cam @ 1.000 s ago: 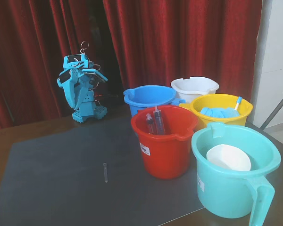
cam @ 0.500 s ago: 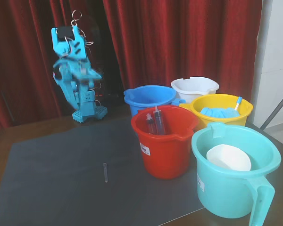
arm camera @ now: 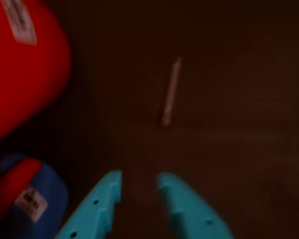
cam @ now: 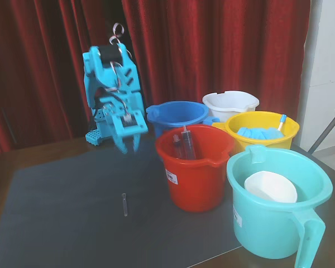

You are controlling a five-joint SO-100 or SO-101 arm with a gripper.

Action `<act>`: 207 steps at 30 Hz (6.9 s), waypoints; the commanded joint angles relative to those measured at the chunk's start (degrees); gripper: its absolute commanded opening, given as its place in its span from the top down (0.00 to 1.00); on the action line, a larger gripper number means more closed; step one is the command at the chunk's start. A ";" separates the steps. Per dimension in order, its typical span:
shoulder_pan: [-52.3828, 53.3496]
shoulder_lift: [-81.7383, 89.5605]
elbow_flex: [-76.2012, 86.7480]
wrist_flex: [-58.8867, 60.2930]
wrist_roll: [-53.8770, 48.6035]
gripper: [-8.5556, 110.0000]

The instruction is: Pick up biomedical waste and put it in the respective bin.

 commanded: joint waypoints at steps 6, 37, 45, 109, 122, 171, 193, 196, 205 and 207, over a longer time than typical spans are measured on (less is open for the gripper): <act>0.44 -6.15 -7.65 2.64 0.35 0.79; 4.83 -27.60 -23.55 0.44 -9.49 0.67; 4.83 -34.80 -31.64 0.88 -12.83 0.67; 3.08 -39.81 -17.23 -6.15 -9.76 0.68; 6.77 -39.90 -17.40 -6.42 -12.22 0.68; 11.34 -22.76 -25.58 6.15 -17.14 0.93; -18.72 6.42 -25.93 7.56 7.47 0.93; -24.35 6.59 -25.93 3.34 15.03 0.93; -34.89 6.42 -25.93 -14.24 26.81 0.93; -36.56 6.50 -25.93 -16.61 28.39 0.93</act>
